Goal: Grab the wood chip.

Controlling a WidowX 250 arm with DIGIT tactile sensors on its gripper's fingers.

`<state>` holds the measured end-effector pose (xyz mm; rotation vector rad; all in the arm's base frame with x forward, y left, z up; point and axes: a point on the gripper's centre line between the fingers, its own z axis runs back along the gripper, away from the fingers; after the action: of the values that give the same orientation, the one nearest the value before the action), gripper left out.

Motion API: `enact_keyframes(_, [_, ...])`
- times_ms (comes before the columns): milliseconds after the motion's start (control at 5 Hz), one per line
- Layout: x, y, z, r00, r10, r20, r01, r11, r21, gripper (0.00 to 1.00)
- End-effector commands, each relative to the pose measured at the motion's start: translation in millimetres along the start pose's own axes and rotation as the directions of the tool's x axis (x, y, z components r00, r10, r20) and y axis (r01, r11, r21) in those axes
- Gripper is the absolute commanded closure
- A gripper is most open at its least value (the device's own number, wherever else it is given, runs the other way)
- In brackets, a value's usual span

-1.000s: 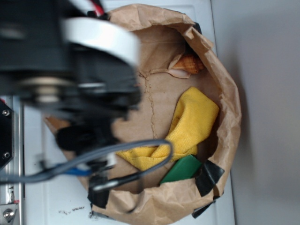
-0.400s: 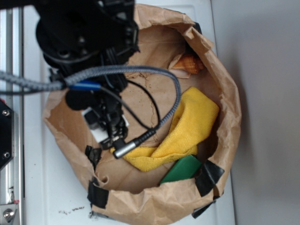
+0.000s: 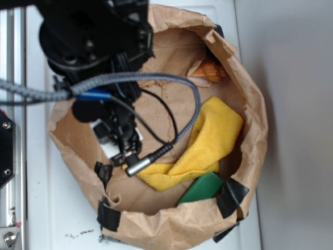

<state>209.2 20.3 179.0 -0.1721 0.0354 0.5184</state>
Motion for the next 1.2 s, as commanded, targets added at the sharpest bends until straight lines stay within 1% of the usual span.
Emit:
enact_keyframes(0, [49,-3,-39,0.972,0.211,0.103,-0.211,0.978,-0.013,0.0])
enact_keyframes(200, [72,1,-68,0.941,0.306,0.148,-0.305,0.952,-0.026,0.0])
enact_keyframes(400, [84,19,-78,0.919,0.349,0.183,-0.354,0.935,-0.009,0.0])
enact_keyframes(600, [93,38,-80,0.909,0.373,0.186,-0.384,0.923,0.023,0.0])
enact_keyframes(800, [97,53,-71,0.901,0.399,0.172,-0.407,0.914,0.008,0.0])
enact_keyframes(1000, [96,64,-64,0.899,0.41,0.151,-0.416,0.909,0.007,0.0])
